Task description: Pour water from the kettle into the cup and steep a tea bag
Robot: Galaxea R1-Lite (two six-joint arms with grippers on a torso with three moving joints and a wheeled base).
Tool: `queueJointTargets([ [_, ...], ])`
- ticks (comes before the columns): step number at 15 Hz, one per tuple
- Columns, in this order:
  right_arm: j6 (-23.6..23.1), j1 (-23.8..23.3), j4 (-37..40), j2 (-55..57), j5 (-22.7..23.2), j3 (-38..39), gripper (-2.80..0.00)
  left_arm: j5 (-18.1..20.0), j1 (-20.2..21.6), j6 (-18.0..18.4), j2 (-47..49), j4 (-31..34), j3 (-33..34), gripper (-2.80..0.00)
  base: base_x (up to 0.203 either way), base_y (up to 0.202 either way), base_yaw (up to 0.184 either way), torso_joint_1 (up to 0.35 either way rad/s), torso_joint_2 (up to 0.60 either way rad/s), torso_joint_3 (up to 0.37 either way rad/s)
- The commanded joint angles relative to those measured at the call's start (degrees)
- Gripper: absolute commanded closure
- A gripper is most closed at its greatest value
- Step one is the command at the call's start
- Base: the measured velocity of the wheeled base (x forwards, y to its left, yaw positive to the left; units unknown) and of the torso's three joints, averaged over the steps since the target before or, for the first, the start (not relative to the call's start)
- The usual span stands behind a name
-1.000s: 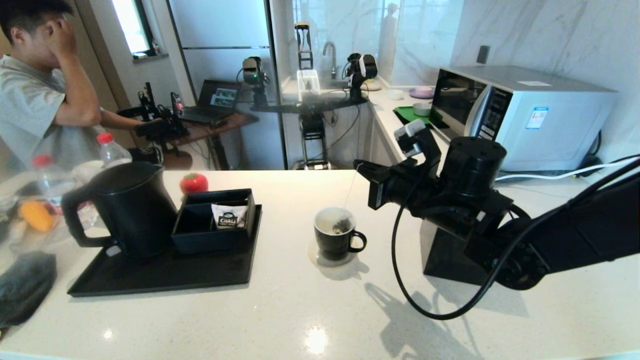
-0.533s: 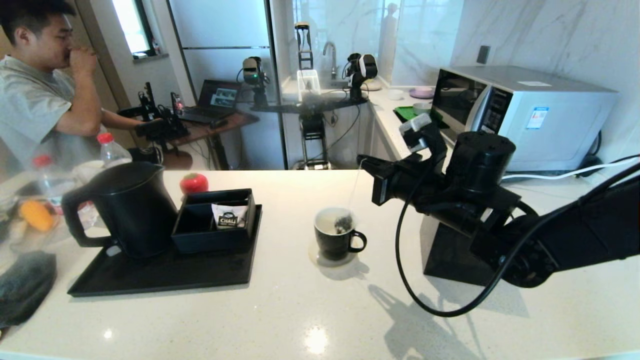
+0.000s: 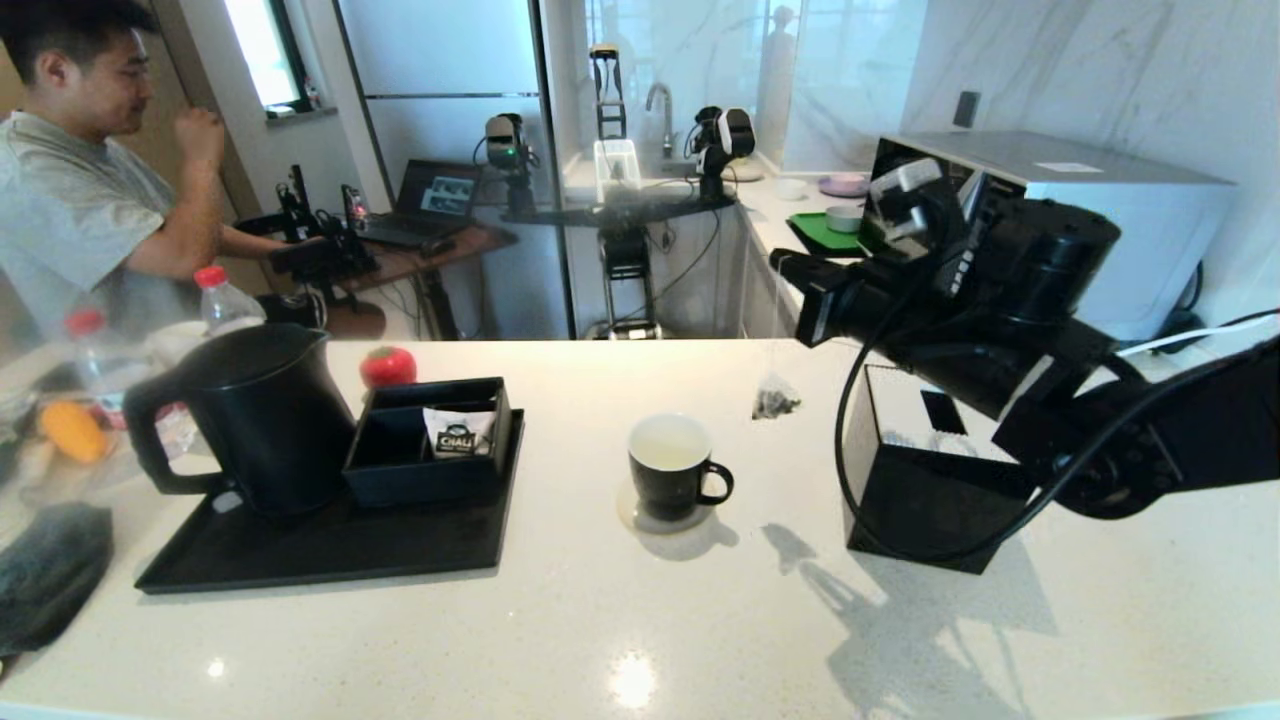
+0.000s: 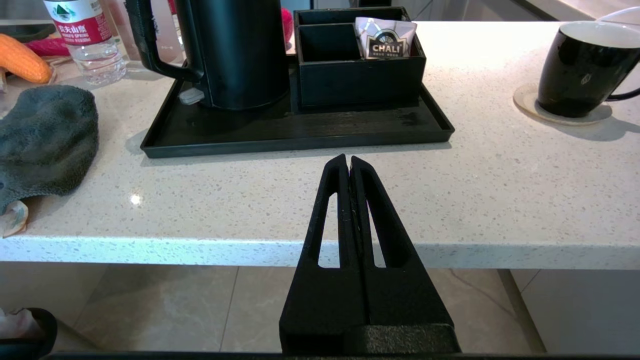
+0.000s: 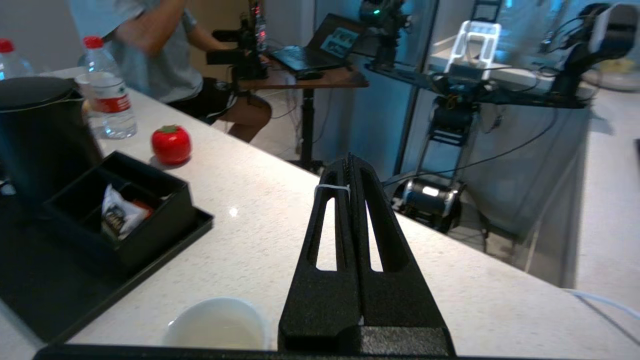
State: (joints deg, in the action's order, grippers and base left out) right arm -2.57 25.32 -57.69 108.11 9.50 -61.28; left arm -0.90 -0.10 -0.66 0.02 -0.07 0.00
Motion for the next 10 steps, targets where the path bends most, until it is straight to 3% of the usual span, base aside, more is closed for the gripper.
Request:
queueJointTargets([
  [1,-0.03,-3.36,0.14,-2.63,0.13,-0.15,0.0,-0.06,0.01,-0.04,-0.02,-0.01,0.0,0.0,0.0,0.0,0.0,0.0,0.0,0.0],
  [5,0.02,-8.98,1.79,-5.68,0.24,0.03,0.0,0.02,0.01,-0.04,-0.02,-0.01,0.0,0.0,0.0,0.0,0.0,0.0,0.0,0.0],
  [10,0.02,-11.45,3.1,-9.8,0.26,1.77,0.0,0.01,0.01,-0.04,-0.02,-0.01,0.0,0.0,0.0,0.0,0.0,0.0,0.0,0.0],
])
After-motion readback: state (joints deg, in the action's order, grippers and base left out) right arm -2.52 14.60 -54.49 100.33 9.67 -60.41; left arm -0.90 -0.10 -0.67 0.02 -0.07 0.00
